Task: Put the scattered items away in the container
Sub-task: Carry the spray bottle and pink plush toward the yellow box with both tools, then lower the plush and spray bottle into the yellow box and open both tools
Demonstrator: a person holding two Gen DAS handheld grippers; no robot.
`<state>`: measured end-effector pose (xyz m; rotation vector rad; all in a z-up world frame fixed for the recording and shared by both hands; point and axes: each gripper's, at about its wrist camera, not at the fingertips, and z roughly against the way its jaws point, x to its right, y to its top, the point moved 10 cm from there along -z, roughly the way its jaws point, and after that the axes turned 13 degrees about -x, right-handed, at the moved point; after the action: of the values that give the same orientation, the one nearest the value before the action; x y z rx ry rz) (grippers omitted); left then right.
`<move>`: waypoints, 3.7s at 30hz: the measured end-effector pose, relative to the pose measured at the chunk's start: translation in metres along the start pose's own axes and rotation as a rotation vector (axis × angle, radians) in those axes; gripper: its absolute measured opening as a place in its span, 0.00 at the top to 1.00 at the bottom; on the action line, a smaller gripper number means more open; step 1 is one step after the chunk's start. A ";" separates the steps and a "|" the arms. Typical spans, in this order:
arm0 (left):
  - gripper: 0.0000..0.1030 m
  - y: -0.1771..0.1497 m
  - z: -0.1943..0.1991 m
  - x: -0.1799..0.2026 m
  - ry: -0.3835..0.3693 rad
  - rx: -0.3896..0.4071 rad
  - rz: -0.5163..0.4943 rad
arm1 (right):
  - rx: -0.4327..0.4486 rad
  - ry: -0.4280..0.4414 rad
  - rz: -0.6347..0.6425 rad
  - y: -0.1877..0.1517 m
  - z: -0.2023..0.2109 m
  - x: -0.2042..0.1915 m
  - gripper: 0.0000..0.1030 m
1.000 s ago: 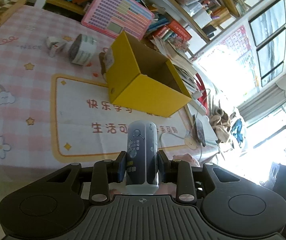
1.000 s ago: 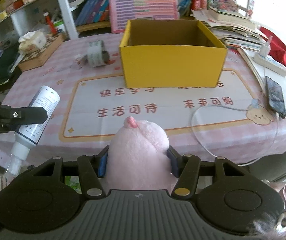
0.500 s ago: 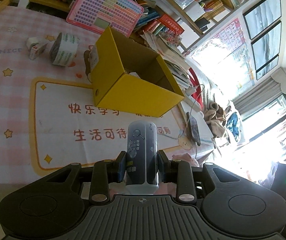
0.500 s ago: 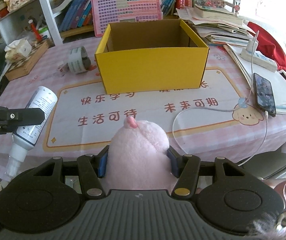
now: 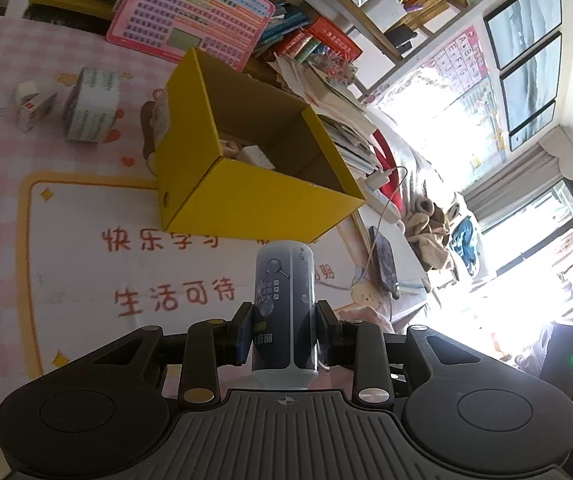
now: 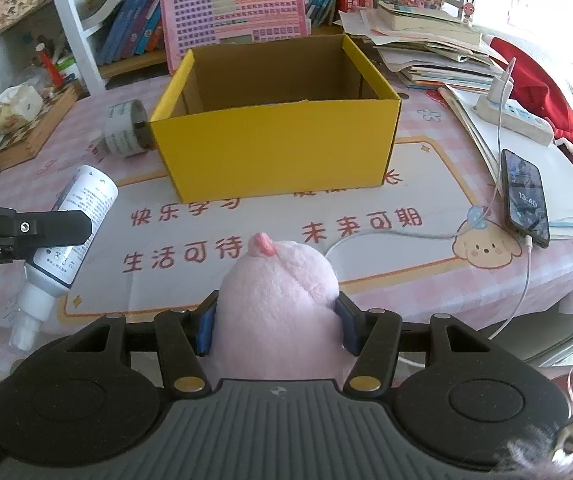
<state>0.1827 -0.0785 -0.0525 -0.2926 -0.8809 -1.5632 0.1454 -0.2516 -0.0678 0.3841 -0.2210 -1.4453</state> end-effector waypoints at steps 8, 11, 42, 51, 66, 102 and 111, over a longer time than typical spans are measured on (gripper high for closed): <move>0.70 0.021 -0.024 0.007 0.002 -0.017 -0.014 | -0.023 0.011 0.004 0.022 -0.015 0.017 0.47; 0.70 0.028 -0.033 0.008 0.003 -0.030 -0.015 | -0.031 0.016 0.008 0.032 -0.020 0.021 0.47; 0.70 0.177 -0.048 0.029 0.240 0.167 -0.142 | 0.142 0.158 0.264 0.212 -0.027 0.027 0.46; 0.70 0.207 -0.078 0.005 0.334 0.140 -0.144 | 0.102 0.237 0.258 0.249 -0.052 0.026 0.49; 0.70 0.194 -0.139 -0.013 0.540 -0.022 -0.272 | -0.045 0.216 0.349 0.276 -0.132 0.021 0.49; 0.33 0.174 -0.088 0.014 0.666 0.161 -0.288 | 0.047 0.176 0.361 0.279 -0.110 0.002 0.14; 0.27 0.152 -0.041 0.023 0.660 0.251 -0.306 | 0.160 0.115 0.342 0.256 -0.062 0.010 0.10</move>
<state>0.3313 -0.1156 -0.0100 0.5386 -0.5969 -1.6522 0.4054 -0.2339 -0.0272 0.5309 -0.2950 -1.0691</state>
